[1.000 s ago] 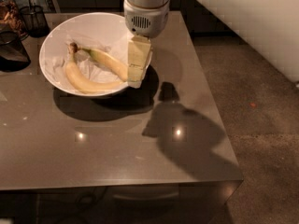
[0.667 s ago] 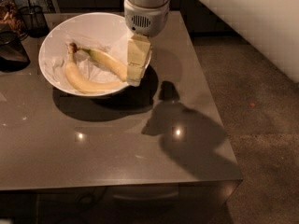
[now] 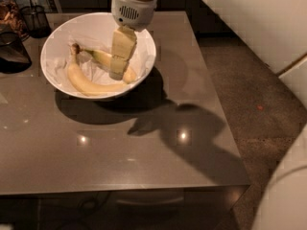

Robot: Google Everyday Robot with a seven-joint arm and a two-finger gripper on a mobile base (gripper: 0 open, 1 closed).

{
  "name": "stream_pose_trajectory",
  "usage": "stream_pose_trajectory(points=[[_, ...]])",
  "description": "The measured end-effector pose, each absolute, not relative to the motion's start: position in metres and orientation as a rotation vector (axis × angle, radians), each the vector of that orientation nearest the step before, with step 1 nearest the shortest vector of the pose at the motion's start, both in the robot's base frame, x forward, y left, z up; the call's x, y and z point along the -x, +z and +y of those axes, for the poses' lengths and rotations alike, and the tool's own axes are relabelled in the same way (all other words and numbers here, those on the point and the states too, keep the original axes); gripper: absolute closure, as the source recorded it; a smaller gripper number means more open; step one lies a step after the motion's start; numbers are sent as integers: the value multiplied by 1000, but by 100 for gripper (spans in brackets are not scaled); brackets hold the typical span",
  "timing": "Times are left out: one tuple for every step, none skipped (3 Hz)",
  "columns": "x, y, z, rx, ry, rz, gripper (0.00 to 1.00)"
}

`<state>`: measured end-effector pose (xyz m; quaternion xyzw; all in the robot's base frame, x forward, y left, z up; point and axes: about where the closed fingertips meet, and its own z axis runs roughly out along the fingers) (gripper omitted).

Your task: Pick banana from white bowl

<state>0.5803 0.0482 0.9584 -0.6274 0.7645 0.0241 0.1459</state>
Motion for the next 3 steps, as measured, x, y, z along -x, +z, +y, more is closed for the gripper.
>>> stream_pose_trajectory(points=[[-594,960,71,1830,156,2180,5],[-611,954,82,1808,203,2212,20],[-627,946,85,1766,230,2267,27]])
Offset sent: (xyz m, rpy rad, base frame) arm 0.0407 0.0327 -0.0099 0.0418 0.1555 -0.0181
